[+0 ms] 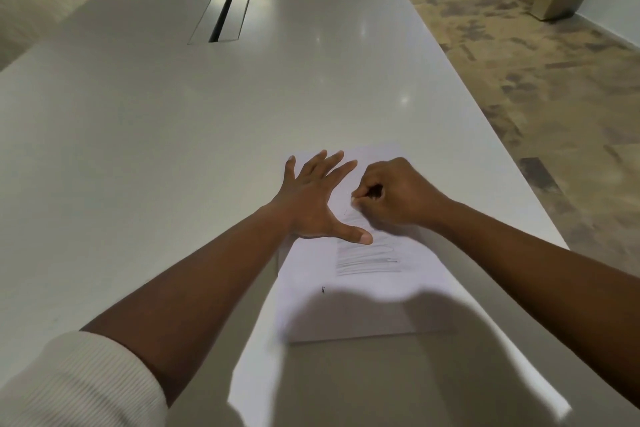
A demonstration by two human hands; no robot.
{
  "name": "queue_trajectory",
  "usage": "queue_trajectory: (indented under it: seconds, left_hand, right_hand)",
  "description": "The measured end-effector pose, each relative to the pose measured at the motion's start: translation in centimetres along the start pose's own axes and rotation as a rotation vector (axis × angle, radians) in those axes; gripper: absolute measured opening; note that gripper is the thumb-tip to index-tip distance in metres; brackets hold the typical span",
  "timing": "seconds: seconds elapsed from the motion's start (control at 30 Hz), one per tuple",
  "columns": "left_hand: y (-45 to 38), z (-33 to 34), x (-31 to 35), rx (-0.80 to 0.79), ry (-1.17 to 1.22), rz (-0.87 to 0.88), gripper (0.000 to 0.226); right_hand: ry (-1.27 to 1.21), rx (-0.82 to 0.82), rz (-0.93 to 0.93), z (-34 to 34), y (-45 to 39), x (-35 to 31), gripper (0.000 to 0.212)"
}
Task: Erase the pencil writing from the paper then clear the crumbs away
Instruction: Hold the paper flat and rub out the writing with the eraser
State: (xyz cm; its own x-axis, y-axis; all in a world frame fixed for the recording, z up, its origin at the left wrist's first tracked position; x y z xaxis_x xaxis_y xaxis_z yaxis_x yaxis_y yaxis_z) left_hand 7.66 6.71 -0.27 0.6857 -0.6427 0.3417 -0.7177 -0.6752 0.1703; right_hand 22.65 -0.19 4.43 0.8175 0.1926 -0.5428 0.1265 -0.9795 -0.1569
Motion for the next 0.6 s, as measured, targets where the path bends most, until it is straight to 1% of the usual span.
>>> queue_trajectory:
  seconds: [0.1, 0.2, 0.3, 0.37, 0.43, 0.53, 0.6]
  left_hand:
    - [0.2, 0.0, 0.0, -0.014, 0.010, -0.005, 0.145]
    - [0.2, 0.0, 0.0, -0.011, 0.013, -0.003, 0.145]
    - [0.1, -0.1, 0.0, -0.006, 0.012, 0.001, 0.144]
    - [0.2, -0.1, 0.0, -0.006, -0.005, -0.001, 0.144]
    - [0.1, -0.1, 0.0, -0.008, -0.033, 0.004, 0.144]
    - [0.1, -0.1, 0.0, -0.004, -0.036, 0.008, 0.143]
    - [0.2, -0.1, 0.0, -0.005, -0.014, 0.007, 0.144]
  right_hand:
    - [0.072, 0.130, 0.113, -1.5, -1.2, 2.0, 0.004]
    - [0.091, 0.145, 0.151, -2.0, -1.7, 2.9, 0.004]
    - [0.066, 0.101, 0.073, -1.3, -0.9, 1.4, 0.003]
    - [0.042, 0.042, -0.029, -0.3, -0.1, -0.3, 0.005]
    - [0.018, -0.032, -0.083, 0.7, 0.8, -1.6, 0.008]
    - [-0.012, -0.091, -0.069, 1.3, 1.2, -1.9, 0.007]
    - [-0.012, -0.044, -0.026, 0.7, 0.7, -1.1, 0.005]
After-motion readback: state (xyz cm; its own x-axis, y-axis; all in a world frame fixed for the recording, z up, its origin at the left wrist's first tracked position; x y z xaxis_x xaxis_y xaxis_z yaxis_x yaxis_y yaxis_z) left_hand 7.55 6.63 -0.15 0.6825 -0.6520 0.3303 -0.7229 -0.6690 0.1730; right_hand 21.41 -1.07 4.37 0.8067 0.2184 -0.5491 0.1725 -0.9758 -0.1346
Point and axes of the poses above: each hand's wrist, its own y-axis away from the middle knuckle, its own z-axis out of the palm, x = y × z, the point moved 4 cm from there along -y, towards the middle knuckle, and after that the axes turned 5 degrees about y, right-handed, at the moved point
